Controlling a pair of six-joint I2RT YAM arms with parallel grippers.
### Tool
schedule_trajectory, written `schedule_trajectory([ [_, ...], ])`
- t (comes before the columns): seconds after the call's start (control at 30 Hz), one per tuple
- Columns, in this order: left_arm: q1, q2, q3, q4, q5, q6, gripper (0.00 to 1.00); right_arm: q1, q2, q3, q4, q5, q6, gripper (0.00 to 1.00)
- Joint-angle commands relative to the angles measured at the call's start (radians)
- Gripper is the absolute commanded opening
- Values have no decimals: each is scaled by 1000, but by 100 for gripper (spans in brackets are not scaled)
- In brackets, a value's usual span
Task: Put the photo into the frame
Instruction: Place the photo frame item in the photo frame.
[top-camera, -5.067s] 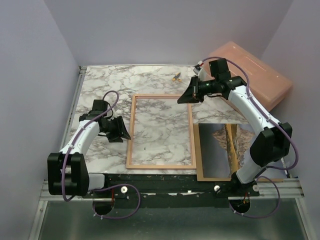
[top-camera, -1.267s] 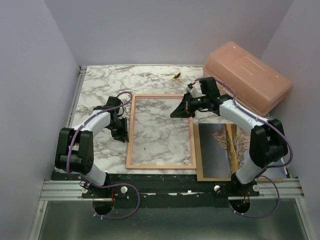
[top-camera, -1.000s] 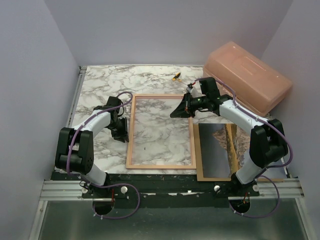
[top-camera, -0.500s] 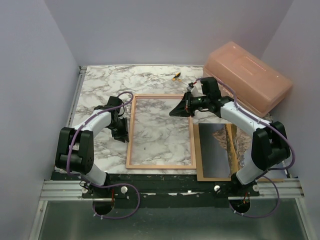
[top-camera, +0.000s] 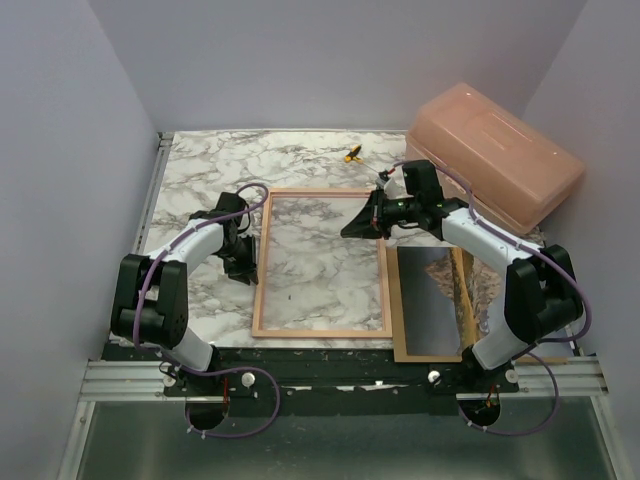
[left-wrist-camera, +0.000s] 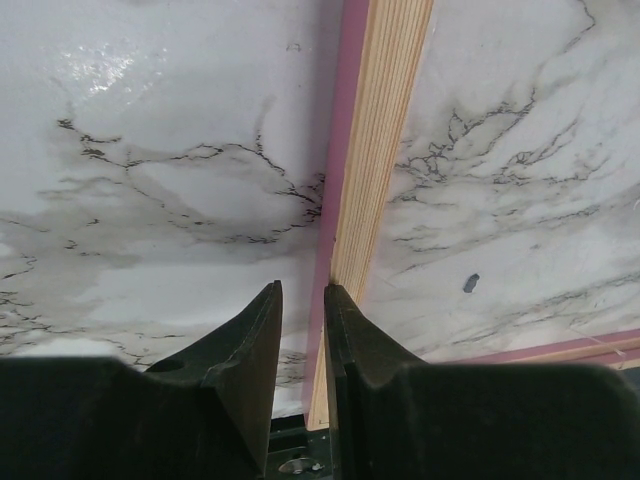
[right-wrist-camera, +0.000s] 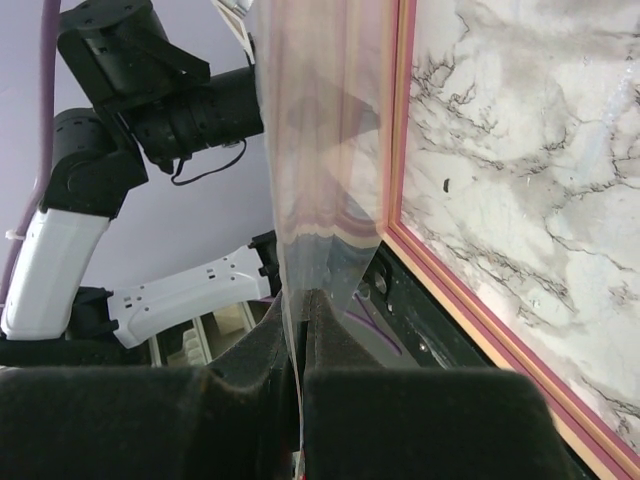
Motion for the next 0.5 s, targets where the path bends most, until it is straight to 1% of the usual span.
schedule_trajectory([
  [0.0,-15,33,-4,-16,-42,14,24,10,13,-19,-5,-15,-32,1],
  [0.27,-21,35,-3,-18,-50,14,25,9,64,3,7,-42,-63,0],
  [0.47,-23,36,-2,-20,-53,14,24,10,92,27,-28,-40,-85,1],
])
